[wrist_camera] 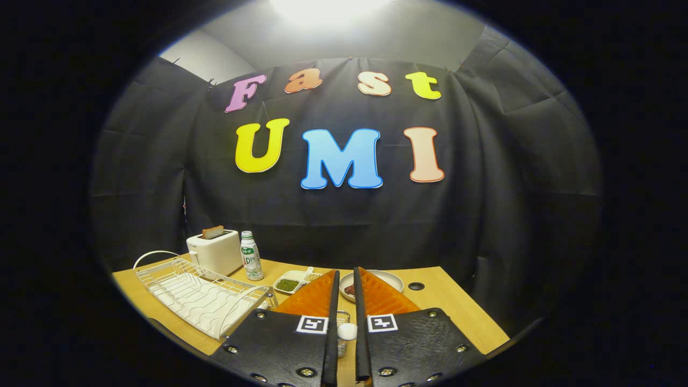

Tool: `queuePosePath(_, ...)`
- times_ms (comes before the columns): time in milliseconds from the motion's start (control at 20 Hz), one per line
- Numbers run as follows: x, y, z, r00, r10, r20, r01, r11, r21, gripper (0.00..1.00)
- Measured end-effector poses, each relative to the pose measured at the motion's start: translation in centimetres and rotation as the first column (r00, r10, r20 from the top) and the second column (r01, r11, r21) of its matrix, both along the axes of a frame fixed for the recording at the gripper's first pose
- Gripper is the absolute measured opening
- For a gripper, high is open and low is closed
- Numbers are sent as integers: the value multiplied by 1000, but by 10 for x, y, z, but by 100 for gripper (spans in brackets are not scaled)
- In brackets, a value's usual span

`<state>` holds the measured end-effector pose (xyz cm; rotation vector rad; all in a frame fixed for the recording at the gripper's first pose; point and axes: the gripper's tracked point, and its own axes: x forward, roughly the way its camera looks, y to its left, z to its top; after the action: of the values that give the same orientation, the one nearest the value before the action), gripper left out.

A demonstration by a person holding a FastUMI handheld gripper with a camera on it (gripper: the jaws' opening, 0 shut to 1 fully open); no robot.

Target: Take the plate from the dish rack, then take the spoon from the basket and place it into the plate.

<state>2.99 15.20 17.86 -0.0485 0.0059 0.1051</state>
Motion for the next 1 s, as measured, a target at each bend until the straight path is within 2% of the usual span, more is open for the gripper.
queuePosePath(450,-56,21,42,1000,3,-16,-4,999,-47,12)
queuePosePath(800,-76,29,22,994,-5,-113,4,1000,-13,12)
queuePosePath(1000,-84,43,-1,983,23,-182,-29,999,-29,12)
